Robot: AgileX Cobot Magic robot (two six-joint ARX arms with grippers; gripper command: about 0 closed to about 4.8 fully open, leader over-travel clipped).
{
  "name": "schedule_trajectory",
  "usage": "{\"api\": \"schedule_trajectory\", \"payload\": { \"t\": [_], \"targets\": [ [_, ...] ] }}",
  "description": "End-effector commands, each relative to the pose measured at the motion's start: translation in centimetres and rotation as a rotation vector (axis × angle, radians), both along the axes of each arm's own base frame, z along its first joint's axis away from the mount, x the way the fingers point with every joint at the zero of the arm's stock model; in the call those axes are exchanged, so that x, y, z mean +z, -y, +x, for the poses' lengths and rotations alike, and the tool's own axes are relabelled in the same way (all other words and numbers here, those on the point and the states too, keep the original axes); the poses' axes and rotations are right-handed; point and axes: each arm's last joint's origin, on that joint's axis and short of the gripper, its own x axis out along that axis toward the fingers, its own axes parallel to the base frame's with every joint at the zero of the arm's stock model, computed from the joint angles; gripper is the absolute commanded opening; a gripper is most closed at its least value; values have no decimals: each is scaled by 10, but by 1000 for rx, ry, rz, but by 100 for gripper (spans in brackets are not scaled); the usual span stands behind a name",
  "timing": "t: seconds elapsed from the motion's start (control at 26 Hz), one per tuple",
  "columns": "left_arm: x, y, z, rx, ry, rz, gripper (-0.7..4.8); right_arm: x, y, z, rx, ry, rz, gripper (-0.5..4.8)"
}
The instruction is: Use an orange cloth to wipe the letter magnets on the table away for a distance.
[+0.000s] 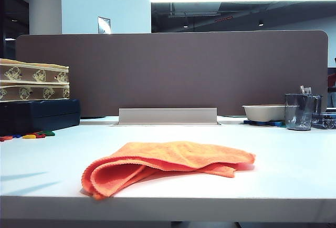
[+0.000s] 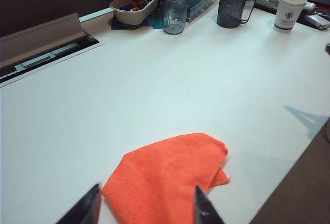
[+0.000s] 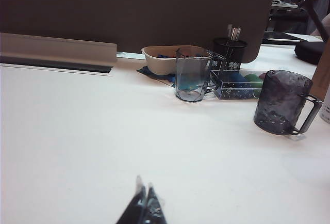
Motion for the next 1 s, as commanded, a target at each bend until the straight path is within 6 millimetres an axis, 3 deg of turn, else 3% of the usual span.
{"api": "schedule_trajectory", "payload": {
  "t": [0.04, 0.38, 0.69, 1.0],
  "targets": [
    [2, -5, -6, -2, 35, -25, 220, -1, 0, 0, -1, 6, 1, -5],
    [-10, -24, -28, 0, 89, -71, 220, -1, 0, 0, -1, 6, 1, -5],
    [-43, -36, -43, 2, 93, -84, 219, -1, 0, 0, -1, 6, 1, -5],
    [-92, -43, -51, 2, 89, -80, 218, -1, 0, 0, -1, 6, 1, -5]
  ]
}}
